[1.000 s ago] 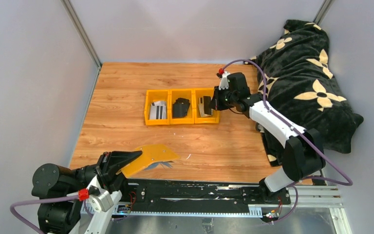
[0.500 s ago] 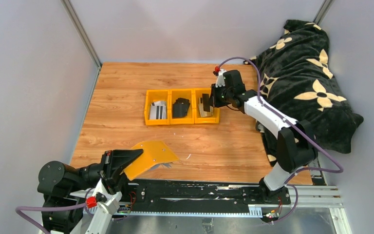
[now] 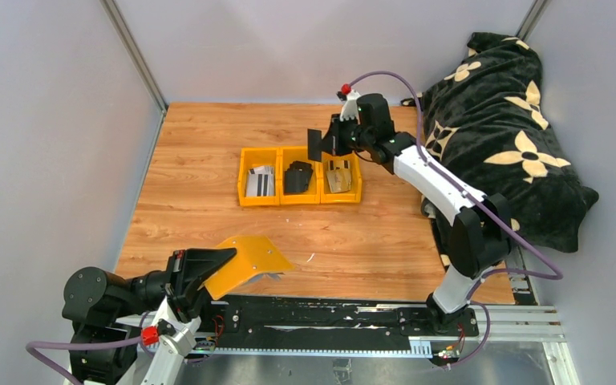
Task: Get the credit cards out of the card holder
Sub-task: Place the credit card in the storage box.
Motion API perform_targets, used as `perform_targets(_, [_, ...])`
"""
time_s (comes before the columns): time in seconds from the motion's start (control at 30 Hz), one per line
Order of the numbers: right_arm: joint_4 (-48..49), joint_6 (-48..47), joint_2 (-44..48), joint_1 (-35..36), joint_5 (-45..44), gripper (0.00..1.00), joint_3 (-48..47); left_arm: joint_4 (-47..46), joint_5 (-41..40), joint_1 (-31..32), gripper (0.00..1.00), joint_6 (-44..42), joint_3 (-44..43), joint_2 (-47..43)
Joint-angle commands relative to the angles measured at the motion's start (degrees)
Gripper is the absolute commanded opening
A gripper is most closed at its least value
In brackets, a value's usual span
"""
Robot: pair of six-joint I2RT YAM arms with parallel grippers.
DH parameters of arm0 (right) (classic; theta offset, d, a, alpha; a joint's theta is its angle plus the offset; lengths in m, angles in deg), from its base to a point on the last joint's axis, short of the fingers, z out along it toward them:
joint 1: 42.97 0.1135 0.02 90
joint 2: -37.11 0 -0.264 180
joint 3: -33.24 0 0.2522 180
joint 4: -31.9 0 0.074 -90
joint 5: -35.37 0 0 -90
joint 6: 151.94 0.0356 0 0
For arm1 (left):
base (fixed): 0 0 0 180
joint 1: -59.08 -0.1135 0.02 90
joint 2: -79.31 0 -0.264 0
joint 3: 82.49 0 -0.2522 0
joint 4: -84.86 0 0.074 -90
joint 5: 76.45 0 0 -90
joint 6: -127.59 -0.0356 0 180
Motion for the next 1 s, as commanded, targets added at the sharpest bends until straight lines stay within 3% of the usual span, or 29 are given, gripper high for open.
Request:
perform_targets(0.0, [-0.42, 3.08, -6.98, 3.08, 3.29, 0.0, -6.17, -0.28, 1.35, -0.23, 0.0, -1.03, 0.38, -0.96])
perform_targets(0.33, [-2.31, 2.72, -19.79, 7.39, -1.51, 0.01, -11.99, -0.33, 2.58, -0.3, 0.0, -2.76, -0.05, -1.56])
perform_targets(0.4, [-3.56, 2.24, -21.14, 7.64, -2.34, 0.08, -13.08, -0.3, 2.91, -0.28, 0.0, -3.85, -0.1, -1.6])
perform_targets(0.5, [-7.68, 0.66, -21.3, 7.85, -4.77, 0.36, -15.43, -0.26, 3.28, -0.31, 0.0, -6.1, -0.19, -1.68])
perform_targets(0.67, [-7.31, -1.25, -11.91, 8.89, -7.3, 0.63, -13.47, -0.42, 4.17, -0.32, 0.0, -6.58, -0.36, -1.36])
perform_targets(0.83, [-1.29, -2.22, 5.36, 12.32, -6.37, 0.65, -3.49, -0.37, 3.87, -0.32, 0.0, -6.17, -0.13, -0.93])
perform_targets(0.97, [4.32, -7.48, 19.07, 19.37, -4.26, 0.6, 6.53, -0.29, 3.47, -0.32, 0.0, -5.93, 1.07, -0.99])
